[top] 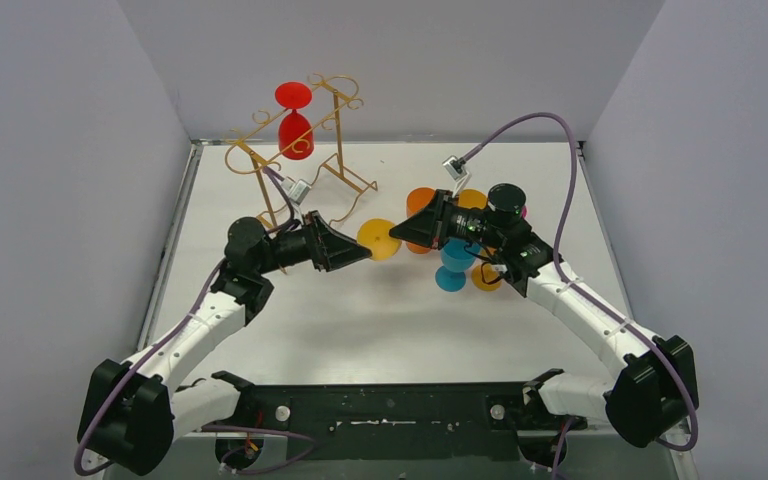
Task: Take the wine glass off the wine glass rack
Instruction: Place the wine glass at the center of the board.
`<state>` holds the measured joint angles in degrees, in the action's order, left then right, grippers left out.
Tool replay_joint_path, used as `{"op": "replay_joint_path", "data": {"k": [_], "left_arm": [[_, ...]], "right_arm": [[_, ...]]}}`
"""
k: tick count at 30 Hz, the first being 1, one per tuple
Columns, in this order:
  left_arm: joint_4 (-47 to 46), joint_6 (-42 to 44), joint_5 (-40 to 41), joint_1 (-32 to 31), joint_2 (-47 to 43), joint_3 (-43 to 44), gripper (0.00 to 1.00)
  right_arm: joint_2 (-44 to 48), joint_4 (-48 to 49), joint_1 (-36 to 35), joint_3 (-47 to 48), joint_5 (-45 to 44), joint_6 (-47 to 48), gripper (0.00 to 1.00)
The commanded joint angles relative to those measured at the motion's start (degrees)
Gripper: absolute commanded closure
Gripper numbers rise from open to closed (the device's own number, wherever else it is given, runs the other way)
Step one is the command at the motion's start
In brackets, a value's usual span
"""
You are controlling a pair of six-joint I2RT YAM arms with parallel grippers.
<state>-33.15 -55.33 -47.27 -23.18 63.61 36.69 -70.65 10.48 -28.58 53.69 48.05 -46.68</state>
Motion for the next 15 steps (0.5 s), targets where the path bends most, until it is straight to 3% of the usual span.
{"op": "replay_joint_path", "data": {"k": [1,7,11,15], "left_arm": [[-0.99,0.69,-3.14,-2.3,-0.79,2.47,0.56],[0.33,2.77,1.07,-4.0,-0.38,3.7,0.61],[-1.41,1.95,2.52,-4.07,-0.41,3.14,0.8],[-1.5,1.74,2.18,-4.07,-0.33,2.86,0.93]], "right_arm": [[1.97,4.72,-0.19,-0.7,-2.66,-0.03,1.0],[1.48,5.51,-0.33,-0.61,-1.61,-0.82,1.0],[1.96,5.2,-0.32,-0.69,-1.3,-0.55,1.0],[1.86,4.99,-0.33,-0.96,-0.7,-0.36,1.0]]}}
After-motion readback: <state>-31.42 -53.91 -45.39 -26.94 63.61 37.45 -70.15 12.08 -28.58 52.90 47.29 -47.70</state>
